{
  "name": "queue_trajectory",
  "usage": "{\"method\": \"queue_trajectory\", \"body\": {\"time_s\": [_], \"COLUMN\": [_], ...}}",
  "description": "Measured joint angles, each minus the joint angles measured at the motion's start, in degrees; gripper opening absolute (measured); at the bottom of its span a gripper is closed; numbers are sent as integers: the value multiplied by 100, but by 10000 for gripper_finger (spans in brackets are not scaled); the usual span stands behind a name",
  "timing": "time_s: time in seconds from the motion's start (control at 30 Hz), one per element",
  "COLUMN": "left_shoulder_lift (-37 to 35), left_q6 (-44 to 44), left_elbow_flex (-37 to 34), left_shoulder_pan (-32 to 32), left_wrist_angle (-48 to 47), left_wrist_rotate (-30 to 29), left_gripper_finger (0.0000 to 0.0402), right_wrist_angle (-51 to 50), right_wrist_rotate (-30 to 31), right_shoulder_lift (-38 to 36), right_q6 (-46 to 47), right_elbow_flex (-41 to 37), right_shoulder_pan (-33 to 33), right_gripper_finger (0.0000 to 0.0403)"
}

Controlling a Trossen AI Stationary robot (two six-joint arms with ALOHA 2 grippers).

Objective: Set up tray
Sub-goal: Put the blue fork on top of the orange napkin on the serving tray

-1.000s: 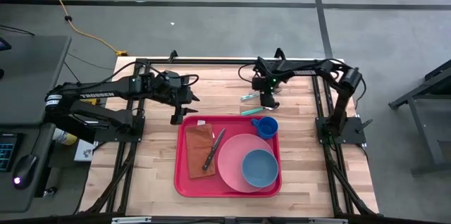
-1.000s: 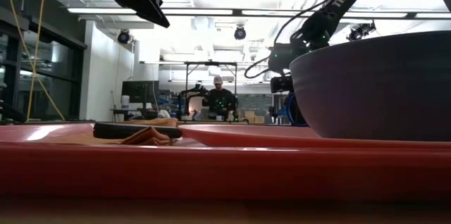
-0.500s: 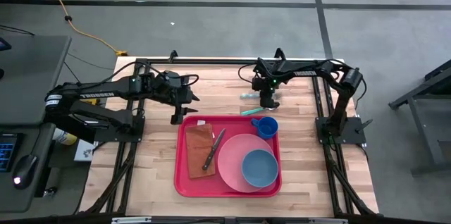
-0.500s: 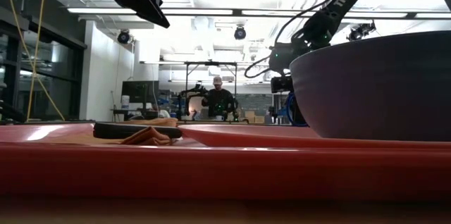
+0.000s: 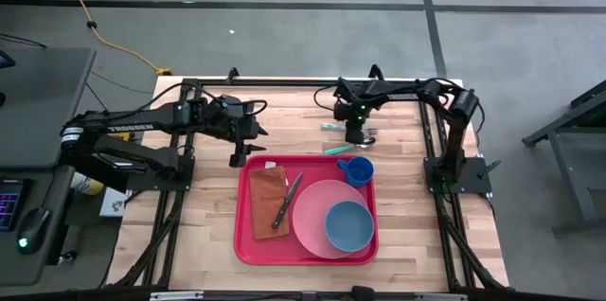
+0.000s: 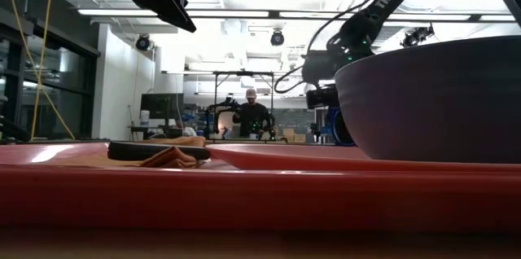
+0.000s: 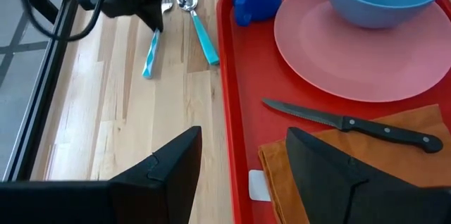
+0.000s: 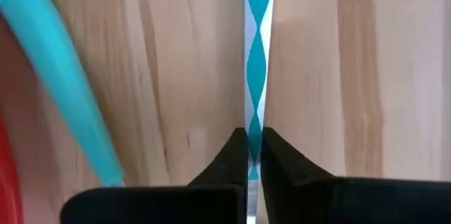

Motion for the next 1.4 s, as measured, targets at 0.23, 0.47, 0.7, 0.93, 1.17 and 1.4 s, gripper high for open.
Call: {"method": "queue_trajectory", "body": {"time_s": [0.23,0.47,0.7,0.93,1.17,1.4], "left_shoulder_lift": [0,0,0,1,220,747], "left_q6": [8,27,27,26,-122,-183], "left_elbow_flex": [0,0,0,0,11,9], "left_shoulder_pan": [0,0,0,0,0,0], "left_wrist_angle": [0,-18,-12,36,574,830], "left_wrist_rotate": [2,-78,-280,-286,-226,24], "left_gripper_finger": [237,237,237,237,237,237], "right_wrist_angle": [-274,-985,-1865,-2277,-2115,-1993], "right_wrist_rotate": [389,614,579,500,560,617], "right_shoulder_lift": [13,9,-11,-13,-15,-17], "right_q6": [-131,-233,-239,-229,23,167], "right_elbow_flex": [776,1761,2716,3372,3676,3694], "right_shoulder_pan": [222,497,996,1684,2179,2225], "right_gripper_finger": [1,0,0,0,0,0]}}
